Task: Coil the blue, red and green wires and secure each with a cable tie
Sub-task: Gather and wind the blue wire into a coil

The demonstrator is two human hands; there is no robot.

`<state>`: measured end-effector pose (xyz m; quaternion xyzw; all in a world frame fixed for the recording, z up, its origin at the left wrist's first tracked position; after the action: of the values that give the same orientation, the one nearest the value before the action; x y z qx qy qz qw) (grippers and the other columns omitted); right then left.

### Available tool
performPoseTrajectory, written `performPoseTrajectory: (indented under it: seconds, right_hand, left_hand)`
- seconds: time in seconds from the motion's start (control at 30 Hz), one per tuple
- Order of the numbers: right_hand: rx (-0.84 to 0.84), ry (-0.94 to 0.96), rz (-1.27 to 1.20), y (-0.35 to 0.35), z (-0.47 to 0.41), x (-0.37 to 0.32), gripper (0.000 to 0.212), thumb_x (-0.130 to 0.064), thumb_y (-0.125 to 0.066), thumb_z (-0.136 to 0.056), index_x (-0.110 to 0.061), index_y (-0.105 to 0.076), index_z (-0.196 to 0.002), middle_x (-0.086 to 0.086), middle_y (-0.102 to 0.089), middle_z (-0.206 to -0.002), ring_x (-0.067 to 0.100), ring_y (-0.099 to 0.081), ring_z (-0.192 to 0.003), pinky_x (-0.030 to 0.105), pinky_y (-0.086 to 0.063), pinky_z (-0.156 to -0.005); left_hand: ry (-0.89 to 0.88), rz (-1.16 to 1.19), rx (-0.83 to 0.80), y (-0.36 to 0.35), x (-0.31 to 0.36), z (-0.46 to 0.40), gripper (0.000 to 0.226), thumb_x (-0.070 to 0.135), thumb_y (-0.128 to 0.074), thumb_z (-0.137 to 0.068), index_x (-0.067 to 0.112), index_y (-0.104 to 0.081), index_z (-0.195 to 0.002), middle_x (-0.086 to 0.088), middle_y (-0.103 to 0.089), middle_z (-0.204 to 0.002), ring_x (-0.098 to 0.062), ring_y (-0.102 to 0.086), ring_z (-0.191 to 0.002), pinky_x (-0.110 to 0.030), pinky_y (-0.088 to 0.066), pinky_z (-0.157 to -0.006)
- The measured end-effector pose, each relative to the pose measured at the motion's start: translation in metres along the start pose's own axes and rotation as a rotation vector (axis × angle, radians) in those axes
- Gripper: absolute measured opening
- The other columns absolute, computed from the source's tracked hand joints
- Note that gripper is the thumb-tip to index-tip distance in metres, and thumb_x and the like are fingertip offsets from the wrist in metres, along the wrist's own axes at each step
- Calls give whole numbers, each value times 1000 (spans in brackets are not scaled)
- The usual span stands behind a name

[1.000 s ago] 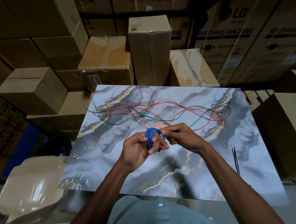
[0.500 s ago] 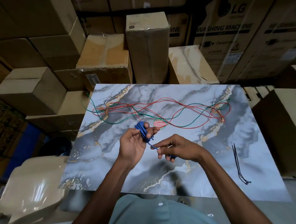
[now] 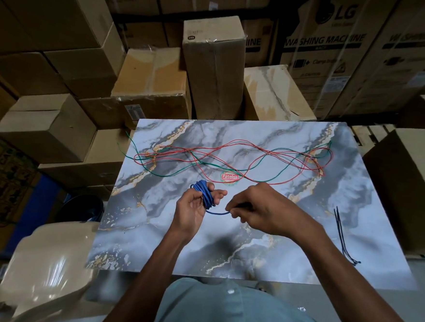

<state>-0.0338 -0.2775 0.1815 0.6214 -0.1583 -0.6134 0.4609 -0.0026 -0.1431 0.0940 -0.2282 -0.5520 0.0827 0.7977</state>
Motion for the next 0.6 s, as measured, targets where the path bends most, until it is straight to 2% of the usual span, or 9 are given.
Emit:
performPoseTrajectory:
  seconds: [0.1, 0.23, 0.33, 0.4, 0.47, 0.53, 0.6]
  right_hand:
    - [-18, 32, 112, 1, 3, -5, 26, -11, -62, -93, -21, -80, -109, -1, -80, -93, 18, -71, -84, 33, -57, -79]
    - [-55, 56, 206, -3, 8, -10, 24, -13, -62, -94, -20, -80, -108, 2, -79, -94, 23, -70, -88, 35, -55, -78]
    - [-28, 89, 220, 2, 8, -16, 21, -16, -63, -96, -22, -80, -107, 5, -78, -90, 26, -68, -82, 35, -52, -73]
    - [27, 122, 250, 6, 7, -20, 20, -20, -65, -96, -26, -80, -107, 2, -78, -90, 26, -68, -82, 35, -52, -73]
    - [69, 136, 267, 12, 7, -19, 17, -23, -66, -94, -29, -80, -101, -3, -78, -89, 20, -68, -83, 33, -51, -73]
    - [101, 152, 290, 17, 6, -18, 14, -24, -65, -94, -29, -78, -95, -6, -76, -87, 17, -66, -81, 32, -49, -71]
    - [135, 183, 307, 19, 6, -16, 13, -25, -62, -94, -26, -75, -90, -5, -72, -84, 19, -64, -79, 35, -49, -70]
  left_hand:
    - [-6, -34, -32, -4, 2, 0, 29, 17, -34, -85, 0, -52, -98, -14, -60, -68, -37, -64, -108, -39, -44, -100]
    - [-25, -141, -54, -7, 3, -2, 31, 19, -34, -83, -1, -52, -97, -16, -60, -68, -37, -64, -107, -40, -45, -102]
    - [-22, -311, -108, -16, 0, 0, 32, 17, -33, -82, -1, -56, -93, -16, -62, -71, -24, -67, -90, -30, -49, -90]
    - [-11, -436, -121, -26, 0, 6, 29, 16, -34, -79, 3, -59, -84, -1, -67, -72, -9, -64, -76, -19, -47, -80]
    - [-25, -535, -110, -37, 3, 13, 22, 17, -35, -75, 11, -56, -72, 11, -65, -62, 4, -59, -63, -9, -43, -67]
    - [-45, -587, -139, -42, 6, 19, 20, 16, -37, -78, 16, -51, -63, 14, -59, -52, 9, -54, -55, -6, -38, -56]
    - [-3, -613, -236, -47, -1, 21, 35, 4, -33, -91, 11, -54, -65, 9, -61, -53, 5, -58, -60, -6, -38, -58]
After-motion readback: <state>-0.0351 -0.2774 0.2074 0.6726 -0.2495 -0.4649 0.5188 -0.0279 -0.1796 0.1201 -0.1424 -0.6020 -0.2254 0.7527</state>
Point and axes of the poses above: each hand's wrist, its own z-axis away from the middle knuckle, its own y-axis out of the back of the hand, x = y × z, the point moved 9 cm from there along -z, towards the middle knuckle
